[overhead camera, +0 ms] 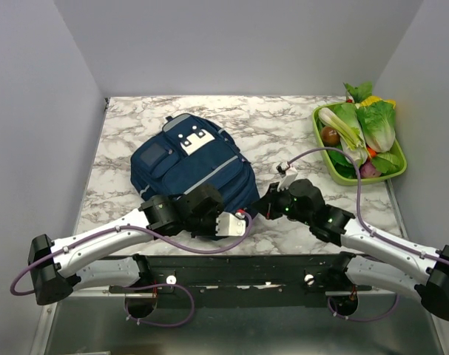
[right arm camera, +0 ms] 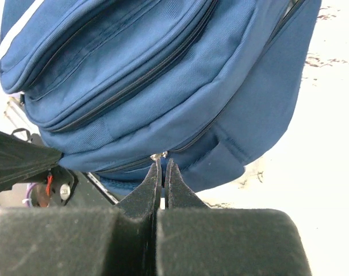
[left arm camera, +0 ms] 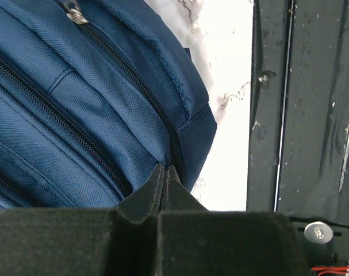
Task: Pack the student bag
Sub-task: Zip the student bag at the center of the board.
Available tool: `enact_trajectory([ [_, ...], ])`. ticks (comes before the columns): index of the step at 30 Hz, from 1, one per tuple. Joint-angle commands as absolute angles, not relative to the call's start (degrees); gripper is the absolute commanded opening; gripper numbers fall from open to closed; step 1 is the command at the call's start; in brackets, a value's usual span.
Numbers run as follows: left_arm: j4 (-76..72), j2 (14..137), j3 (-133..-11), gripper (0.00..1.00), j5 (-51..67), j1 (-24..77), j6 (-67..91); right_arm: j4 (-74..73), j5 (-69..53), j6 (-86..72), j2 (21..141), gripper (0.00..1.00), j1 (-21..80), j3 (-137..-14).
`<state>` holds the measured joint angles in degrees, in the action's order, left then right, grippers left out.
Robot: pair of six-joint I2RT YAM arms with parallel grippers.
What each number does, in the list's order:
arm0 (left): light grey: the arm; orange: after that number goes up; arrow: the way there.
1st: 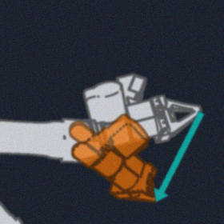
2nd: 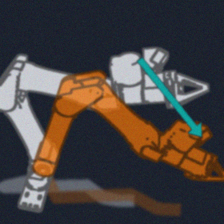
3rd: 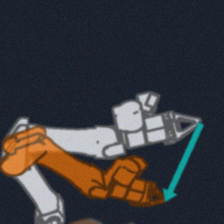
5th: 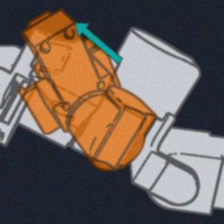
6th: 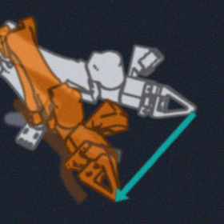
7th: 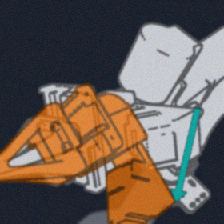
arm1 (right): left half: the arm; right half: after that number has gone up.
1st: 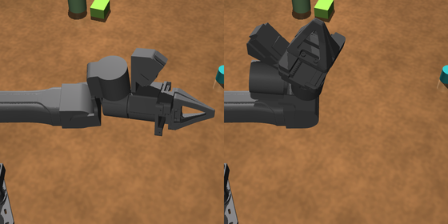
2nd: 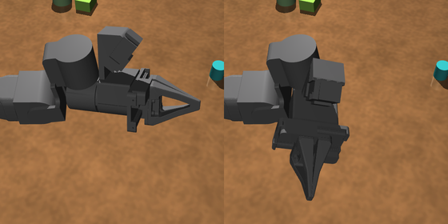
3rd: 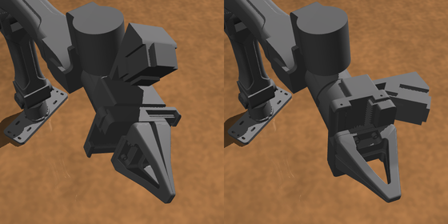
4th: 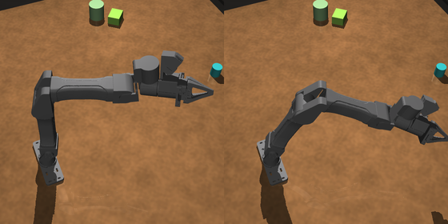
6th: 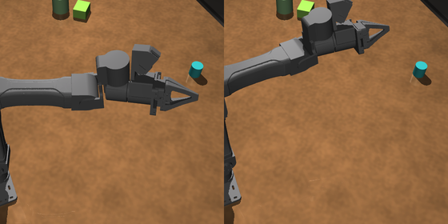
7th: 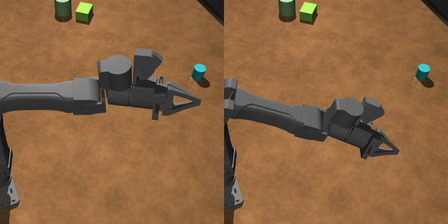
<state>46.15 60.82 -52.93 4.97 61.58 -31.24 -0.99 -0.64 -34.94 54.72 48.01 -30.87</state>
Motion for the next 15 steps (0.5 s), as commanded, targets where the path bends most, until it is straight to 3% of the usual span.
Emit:
enact_trajectory([
  [1, 54.2, 58.3, -51.9, 0.00, 9.0, 61.7, -34.1, -3.4, 8.3, -30.6, 56.1, 0.01, 46.8, -33.7],
  [9, 61.2, 52.6, -50.0, 0.00, 8.0, 61.0, -39.0, -0.5, 9.4, -25.5, 60.7, 0.01, 38.7, -35.2],
  [15, 66.4, 46.9, -47.6, 0.00, 8.1, 60.4, -39.9, 6.6, 6.6, -22.0, 72.1, 0.01, 35.5, -41.9],
])
